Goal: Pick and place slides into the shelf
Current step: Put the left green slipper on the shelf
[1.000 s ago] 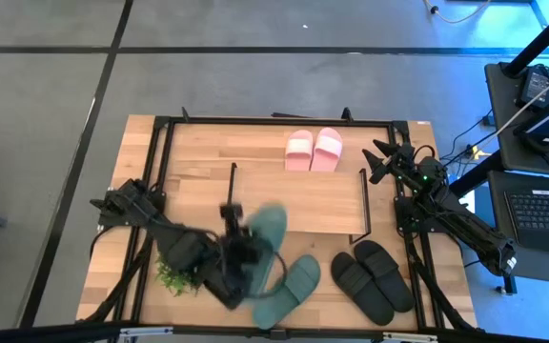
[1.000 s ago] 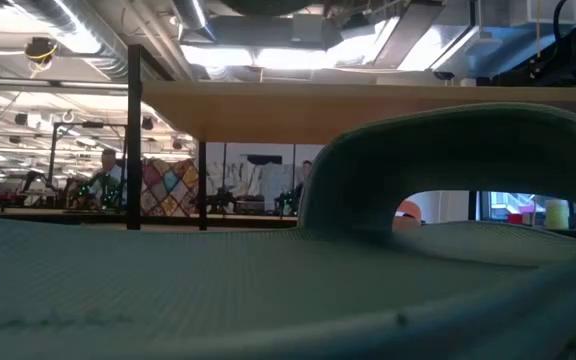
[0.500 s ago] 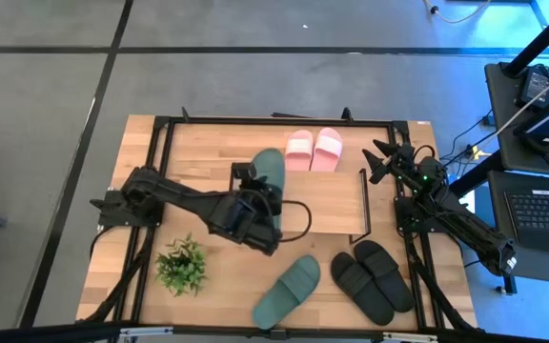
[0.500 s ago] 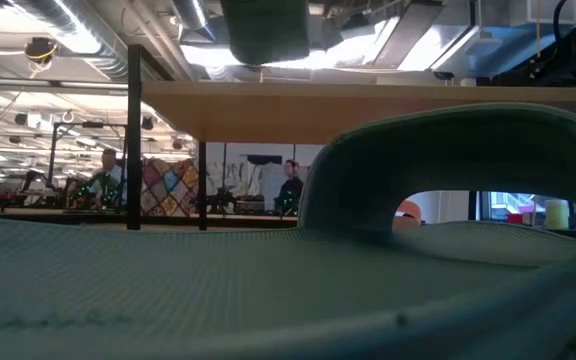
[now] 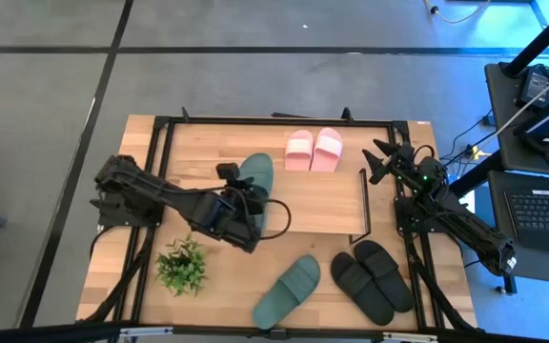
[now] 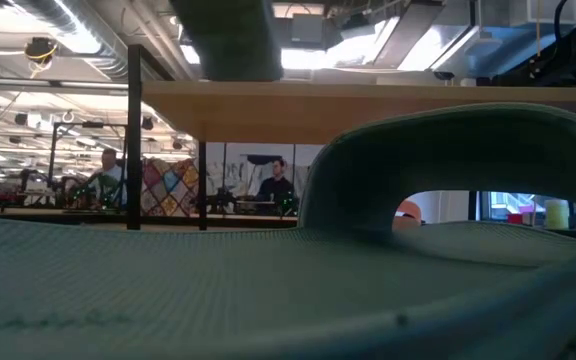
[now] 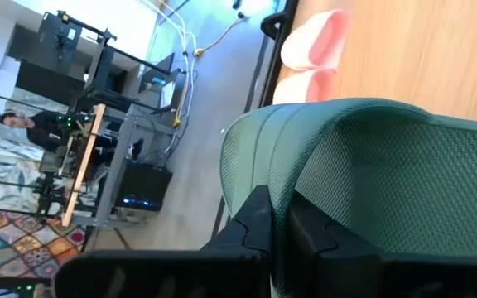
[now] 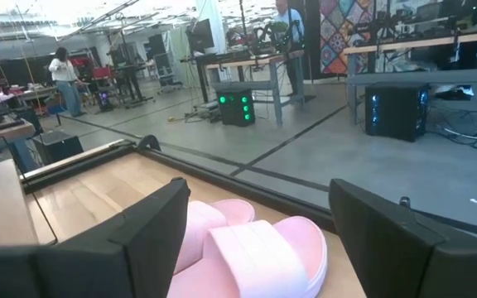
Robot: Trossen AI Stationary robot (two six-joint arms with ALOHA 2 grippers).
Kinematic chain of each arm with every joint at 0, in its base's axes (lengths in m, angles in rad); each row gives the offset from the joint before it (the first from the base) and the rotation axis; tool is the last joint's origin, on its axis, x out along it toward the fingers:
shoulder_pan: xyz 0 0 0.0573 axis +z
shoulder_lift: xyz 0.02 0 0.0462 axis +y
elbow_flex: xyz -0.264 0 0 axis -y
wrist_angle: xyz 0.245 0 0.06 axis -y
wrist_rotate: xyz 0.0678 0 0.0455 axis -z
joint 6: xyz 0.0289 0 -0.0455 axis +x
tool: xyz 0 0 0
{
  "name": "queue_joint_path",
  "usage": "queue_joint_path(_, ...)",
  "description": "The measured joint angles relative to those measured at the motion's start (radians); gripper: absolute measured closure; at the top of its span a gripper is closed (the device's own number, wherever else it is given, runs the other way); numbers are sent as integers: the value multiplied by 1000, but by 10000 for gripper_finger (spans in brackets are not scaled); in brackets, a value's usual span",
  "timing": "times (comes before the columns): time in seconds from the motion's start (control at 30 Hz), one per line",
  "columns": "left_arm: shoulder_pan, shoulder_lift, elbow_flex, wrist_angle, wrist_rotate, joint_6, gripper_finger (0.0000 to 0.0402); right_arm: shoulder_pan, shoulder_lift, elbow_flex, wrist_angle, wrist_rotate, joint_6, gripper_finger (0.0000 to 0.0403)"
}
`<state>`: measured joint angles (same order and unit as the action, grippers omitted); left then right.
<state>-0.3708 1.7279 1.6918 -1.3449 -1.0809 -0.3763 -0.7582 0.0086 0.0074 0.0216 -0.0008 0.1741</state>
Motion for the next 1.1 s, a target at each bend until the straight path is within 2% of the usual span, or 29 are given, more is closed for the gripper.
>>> queue_joint_path(0.23, 47, -11, -141, 95, 51, 90, 400, 0, 0, 0, 1, 0, 5, 111)
queue_joint_path(0.63, 78, -43, -238, 214, 131, 188, 399, 0, 0, 0, 0, 0, 6, 111)
queue_joint_path(0.9, 109, -43, -262, 265, 129, 201, 354, 0, 0, 0, 0, 0, 7, 111)
queue_joint_path(1.1, 110, -43, -262, 266, 163, 251, 339, 0, 0, 0, 0, 0, 7, 111)
